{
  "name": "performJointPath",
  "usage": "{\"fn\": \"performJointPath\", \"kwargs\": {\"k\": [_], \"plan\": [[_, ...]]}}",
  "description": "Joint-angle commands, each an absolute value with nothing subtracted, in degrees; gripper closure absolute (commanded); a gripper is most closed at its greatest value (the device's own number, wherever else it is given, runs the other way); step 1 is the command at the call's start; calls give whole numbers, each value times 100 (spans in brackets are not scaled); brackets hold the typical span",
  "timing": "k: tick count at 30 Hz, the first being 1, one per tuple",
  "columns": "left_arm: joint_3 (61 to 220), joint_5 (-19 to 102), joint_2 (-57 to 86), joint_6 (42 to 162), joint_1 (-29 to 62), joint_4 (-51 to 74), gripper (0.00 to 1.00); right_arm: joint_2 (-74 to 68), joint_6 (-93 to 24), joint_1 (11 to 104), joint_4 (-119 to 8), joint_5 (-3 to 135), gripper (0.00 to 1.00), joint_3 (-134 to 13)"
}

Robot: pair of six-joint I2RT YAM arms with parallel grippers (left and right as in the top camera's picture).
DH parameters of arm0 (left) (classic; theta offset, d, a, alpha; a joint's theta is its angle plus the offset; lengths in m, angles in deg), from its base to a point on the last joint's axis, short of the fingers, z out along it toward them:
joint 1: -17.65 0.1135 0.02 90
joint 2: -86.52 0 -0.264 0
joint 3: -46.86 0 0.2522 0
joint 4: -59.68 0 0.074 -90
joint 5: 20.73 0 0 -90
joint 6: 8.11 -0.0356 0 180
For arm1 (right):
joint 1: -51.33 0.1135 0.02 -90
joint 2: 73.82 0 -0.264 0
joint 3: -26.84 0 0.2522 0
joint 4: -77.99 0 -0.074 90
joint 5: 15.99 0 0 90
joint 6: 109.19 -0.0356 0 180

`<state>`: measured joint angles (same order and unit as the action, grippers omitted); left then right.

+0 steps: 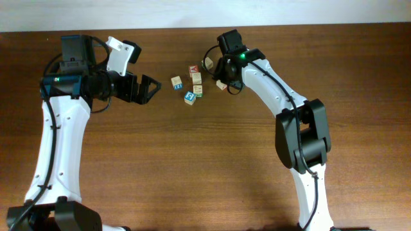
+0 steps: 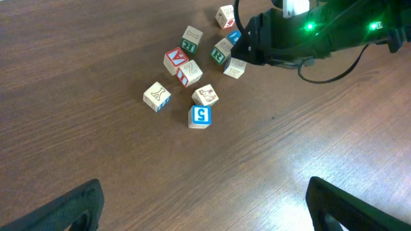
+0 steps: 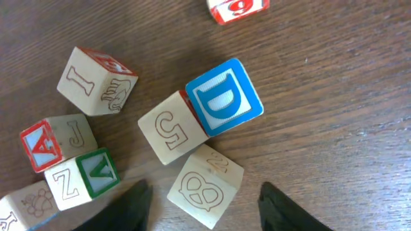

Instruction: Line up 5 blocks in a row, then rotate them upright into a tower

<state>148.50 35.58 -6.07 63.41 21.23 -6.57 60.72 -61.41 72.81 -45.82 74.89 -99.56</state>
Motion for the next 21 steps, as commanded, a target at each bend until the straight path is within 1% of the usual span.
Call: {"fn": "performJointPath", "kwargs": {"k": [1,7,12,17,21], "plan": [[14966,3451,-636,6296,2158,-646,1,6385,-6145,7342,-4654,7599,48,-10072],[14966,3453,-638,6293,2158,-646,1,6522,-6023,7458,-4780,7575,48,-10072],[14966,3451,-636,6296,2158,-646,1,6527,-5944,7486,-4651,7581,49,-10074],[14966,3451,-636,6296,2158,-646,1,6424,-5463,7333,-4470,7564,48,-10090],[14966,3453,-638,6293,2158,-646,1,6293,-4757,7149,-4394,7555,48,-10090]]}}
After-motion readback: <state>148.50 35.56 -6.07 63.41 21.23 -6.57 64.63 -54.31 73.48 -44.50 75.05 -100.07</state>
